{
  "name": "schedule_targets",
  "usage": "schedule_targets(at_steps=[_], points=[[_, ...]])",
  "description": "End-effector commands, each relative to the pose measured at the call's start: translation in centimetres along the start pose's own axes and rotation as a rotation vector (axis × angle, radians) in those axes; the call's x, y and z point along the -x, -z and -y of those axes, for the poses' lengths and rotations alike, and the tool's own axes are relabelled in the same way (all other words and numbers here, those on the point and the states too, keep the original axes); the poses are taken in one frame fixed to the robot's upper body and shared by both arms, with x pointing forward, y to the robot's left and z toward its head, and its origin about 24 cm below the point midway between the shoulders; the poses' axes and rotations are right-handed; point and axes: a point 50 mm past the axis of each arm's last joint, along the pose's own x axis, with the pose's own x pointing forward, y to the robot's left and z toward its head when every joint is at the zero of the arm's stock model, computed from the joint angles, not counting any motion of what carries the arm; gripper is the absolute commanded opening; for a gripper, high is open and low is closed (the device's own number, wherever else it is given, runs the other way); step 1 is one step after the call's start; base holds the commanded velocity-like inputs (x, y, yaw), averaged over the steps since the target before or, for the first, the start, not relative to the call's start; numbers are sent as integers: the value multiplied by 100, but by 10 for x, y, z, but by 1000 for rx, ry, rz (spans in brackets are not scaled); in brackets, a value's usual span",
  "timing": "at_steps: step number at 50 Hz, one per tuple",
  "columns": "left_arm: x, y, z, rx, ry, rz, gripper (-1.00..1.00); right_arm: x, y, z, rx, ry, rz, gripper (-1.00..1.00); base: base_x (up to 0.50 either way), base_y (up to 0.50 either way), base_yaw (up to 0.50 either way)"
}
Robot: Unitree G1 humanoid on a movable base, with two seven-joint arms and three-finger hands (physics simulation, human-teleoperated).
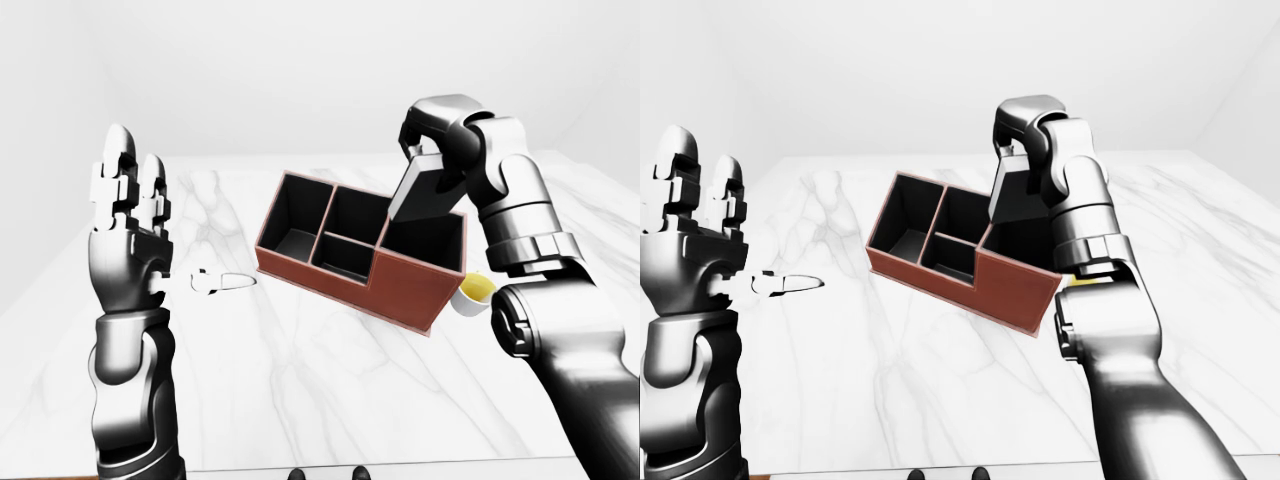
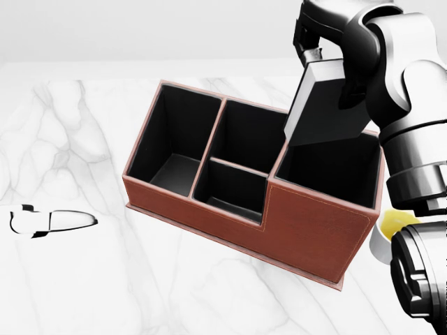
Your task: Pick up the book and place it in the right compartment of the caddy.
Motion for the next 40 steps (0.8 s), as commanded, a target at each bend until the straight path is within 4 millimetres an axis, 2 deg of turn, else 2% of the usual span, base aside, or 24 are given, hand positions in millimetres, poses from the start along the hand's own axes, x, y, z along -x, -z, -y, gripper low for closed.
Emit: schedule_targets(at_steps=[1,9,14,24,40], points=[[0,0,0,2,-3,1,100,-6,4,-10,31,88,-32,-100,0,0,0],[0,0,0,2,-4,-1,100,-10,7,-27,73,81,-56,-100,0,0,0],[0,1,0,0,-3,-4,100,-11,9,-28,94,82,-66,-100,0,0,0],[-1,1,-1,1,-8,-1,100,-14,10,-42,95,45,-74,-100,0,0,0],[-2,1,-2,0,-15,-1,100,-17,3,-59,104,16,-59,-100,0,0,0]])
